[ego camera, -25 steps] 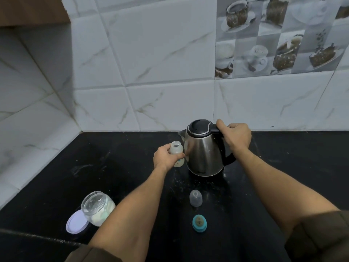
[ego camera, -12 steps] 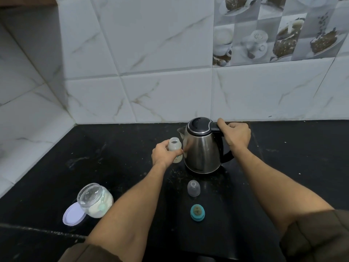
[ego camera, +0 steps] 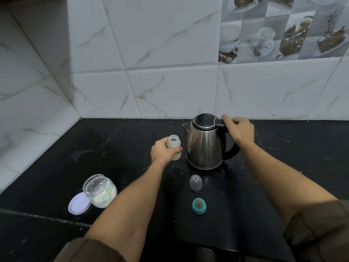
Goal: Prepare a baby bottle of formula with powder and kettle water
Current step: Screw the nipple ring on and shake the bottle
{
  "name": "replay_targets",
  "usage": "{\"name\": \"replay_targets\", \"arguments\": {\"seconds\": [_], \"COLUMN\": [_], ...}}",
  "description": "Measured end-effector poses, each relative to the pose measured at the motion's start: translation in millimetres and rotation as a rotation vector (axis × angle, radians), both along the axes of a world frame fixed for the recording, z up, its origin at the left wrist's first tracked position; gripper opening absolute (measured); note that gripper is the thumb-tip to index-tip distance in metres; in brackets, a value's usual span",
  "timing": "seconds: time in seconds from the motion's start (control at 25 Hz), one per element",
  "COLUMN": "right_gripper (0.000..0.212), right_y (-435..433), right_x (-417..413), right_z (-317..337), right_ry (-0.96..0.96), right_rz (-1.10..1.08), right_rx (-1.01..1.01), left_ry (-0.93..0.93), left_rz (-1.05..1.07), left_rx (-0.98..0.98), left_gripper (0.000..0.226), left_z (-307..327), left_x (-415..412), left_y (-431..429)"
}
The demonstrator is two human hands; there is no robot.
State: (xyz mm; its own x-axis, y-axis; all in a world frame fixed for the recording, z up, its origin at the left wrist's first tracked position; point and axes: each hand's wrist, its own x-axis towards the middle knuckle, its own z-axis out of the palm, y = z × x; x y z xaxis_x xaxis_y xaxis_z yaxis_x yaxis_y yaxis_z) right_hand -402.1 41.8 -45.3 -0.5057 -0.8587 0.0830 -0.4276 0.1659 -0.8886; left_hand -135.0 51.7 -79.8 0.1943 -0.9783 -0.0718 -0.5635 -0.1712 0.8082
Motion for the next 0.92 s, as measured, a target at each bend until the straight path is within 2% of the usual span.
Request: {"name": "replay_targets", "arguments": {"seconds": [0.08,0.16,0.28,0.44,0.56,0.64,0.76,0.92], "right_gripper": [0.042,0.037,0.022,0.012,0.016,0.014,0.020,0.042], "right_y": [5.3,9.4,25.4,53.2,67.1,76.6,88.5,106.1], "right_x": [8.3,23.8,59.6,98.0,112.0,112.6,108.8,105.9], "right_z": [8.5,21.4,34.6,21.1,3.9,-6.1,-15.1,-21.8], "right_ry": [0.274,0.505,0.655,0.810,0.954,0.977,1.006,1.100], "right_rz": [-0.076,-0.056,0.199,0.605,0.846,0.928,0.960,1.067], "right_rx": [-0.144,-0.360,-0.428,-0.229,0.188,0.404,0.514,0.546], "left_ry": [0.005,0.000,-0.005,0.030,0.039,0.045,0.054,0.070], "left_rz": [0.006,0.015,0.014,0.010,0.017,0.025,0.053,0.110], "left_rx": [-0.003,-0.006,-0.013,-0.007,-0.002,-0.002,-0.006,0.010], "left_gripper": [0.047,0.049,0.051,0.051,0.047,0.044,0.040,0.039], "left_z": [2.4,4.2,3.5,-1.7,-6.2,-10.3,-15.6,-23.4], "left_x": [5.5,11.3,23.7,41.5,52.4,57.8,61.5,55.5], "left_y": [4.1,7.0,16.7,35.2,50.1,59.7,73.8,95.7]}}
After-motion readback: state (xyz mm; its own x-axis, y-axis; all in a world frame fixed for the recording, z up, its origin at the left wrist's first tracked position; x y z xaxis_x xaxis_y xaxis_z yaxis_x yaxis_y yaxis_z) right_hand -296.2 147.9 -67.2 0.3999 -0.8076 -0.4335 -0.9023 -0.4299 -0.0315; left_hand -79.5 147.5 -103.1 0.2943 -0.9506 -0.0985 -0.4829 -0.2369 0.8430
